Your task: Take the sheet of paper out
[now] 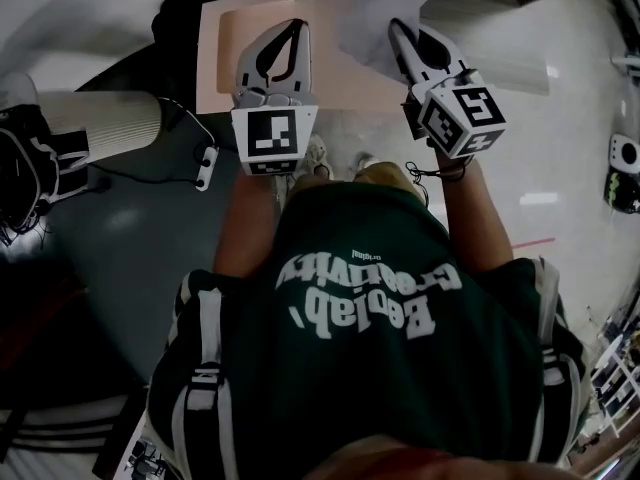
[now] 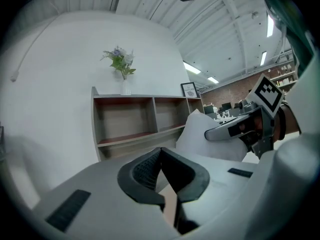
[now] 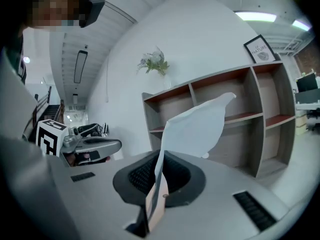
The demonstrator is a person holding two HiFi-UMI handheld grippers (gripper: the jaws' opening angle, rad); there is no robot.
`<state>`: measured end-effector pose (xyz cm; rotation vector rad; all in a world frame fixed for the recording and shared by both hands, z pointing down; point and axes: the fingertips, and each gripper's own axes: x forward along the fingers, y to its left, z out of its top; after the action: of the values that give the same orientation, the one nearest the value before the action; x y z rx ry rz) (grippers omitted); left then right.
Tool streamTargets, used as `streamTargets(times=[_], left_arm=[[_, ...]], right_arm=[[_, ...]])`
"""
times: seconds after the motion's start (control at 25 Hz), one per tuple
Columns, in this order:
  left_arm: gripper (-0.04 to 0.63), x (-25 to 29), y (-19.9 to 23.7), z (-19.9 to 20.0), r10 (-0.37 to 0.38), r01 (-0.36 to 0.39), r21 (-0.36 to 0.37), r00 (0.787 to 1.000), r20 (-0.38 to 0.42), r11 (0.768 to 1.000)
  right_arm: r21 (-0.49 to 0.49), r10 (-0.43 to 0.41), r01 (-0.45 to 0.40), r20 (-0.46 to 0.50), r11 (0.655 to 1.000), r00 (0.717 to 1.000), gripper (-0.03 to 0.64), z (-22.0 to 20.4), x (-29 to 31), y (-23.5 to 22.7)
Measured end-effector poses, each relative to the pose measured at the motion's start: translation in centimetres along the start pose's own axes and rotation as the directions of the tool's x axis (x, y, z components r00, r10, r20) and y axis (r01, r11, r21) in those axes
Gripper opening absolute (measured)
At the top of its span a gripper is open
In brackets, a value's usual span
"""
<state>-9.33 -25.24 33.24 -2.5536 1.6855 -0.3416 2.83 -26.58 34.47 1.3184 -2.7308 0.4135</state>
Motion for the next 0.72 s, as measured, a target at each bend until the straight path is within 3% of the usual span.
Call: streamTargets(times=[0.2,0.4,0.72], left_arm=[[0.018,0.3,-5.2,1.4,0.011,-0.011,0.016,1.0,-0.01,1.0],[0.018,0.5,-10.1,4.0,-0.016,0.018,-0.058,0.999,0.032,0.998],[0.018,-0.2,-18.4,6.2,-0.011,0.012,-0.018,0.999,0.051,1.0]], right_arm=[[-0.087,-0.053,0.056,0.036,0.995,0.998,0.037,0.6,-4.8,-3.3],[-0.126,-0.07,0.081,0.085,0.989,0.994,0.037,1.5,-9.3,-5.4],[-0.163,-0.071,0.092,0.135,0.982,0.988,0.037,2.1,-16.6,-7.9]])
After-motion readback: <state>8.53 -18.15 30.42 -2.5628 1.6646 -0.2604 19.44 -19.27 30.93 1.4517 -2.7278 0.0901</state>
